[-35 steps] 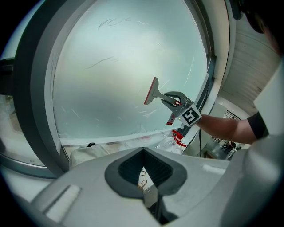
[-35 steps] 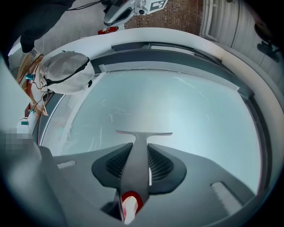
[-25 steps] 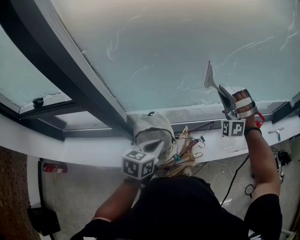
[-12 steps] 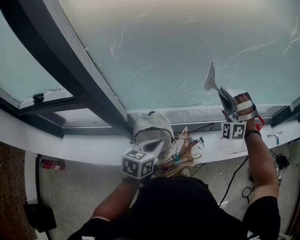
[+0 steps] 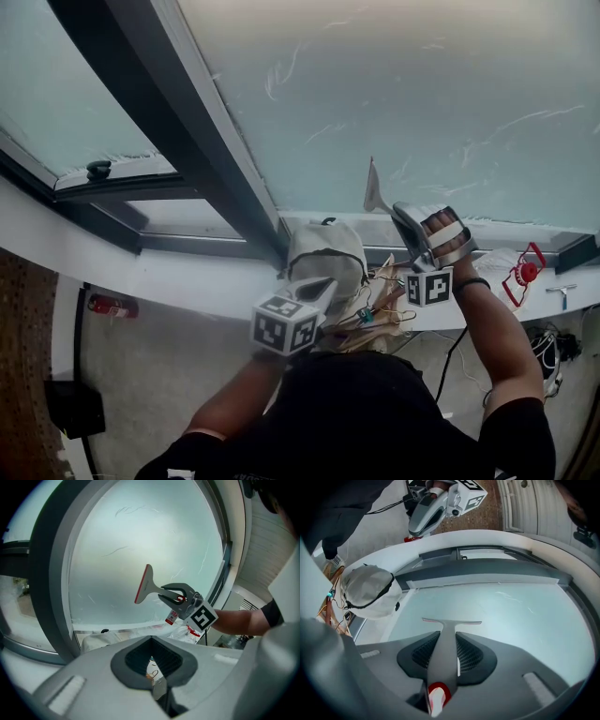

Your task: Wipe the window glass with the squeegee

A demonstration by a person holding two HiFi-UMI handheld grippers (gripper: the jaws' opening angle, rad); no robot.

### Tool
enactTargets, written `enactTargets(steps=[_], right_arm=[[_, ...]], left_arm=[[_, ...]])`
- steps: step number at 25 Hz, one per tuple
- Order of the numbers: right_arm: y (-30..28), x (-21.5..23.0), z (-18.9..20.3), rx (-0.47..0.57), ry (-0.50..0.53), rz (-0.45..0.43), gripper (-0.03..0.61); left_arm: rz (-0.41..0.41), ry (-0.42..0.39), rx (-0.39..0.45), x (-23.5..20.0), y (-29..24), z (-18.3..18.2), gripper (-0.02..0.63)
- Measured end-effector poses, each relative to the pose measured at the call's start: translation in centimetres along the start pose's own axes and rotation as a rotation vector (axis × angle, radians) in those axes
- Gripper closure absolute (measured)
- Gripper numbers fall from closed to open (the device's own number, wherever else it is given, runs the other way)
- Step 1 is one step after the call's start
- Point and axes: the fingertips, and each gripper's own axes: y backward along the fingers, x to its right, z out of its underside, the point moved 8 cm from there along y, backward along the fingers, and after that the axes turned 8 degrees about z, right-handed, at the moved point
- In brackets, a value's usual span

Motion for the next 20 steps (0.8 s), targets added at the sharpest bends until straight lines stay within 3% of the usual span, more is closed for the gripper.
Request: enactTargets(steps=[10, 20], right_arm=[[-8.6, -4.5, -12.0, 0.228, 0.048, -0.059, 0.456], [-15.0, -9.2, -16.4, 0.182, 0.032, -0.090, 0.456]], left_arm=[[-0.128, 0.090, 0.075, -3.2, 5.5, 2.4, 0.614], [-0.252, 0.167, 0.125, -5.6, 10.9, 4.6, 0.614]])
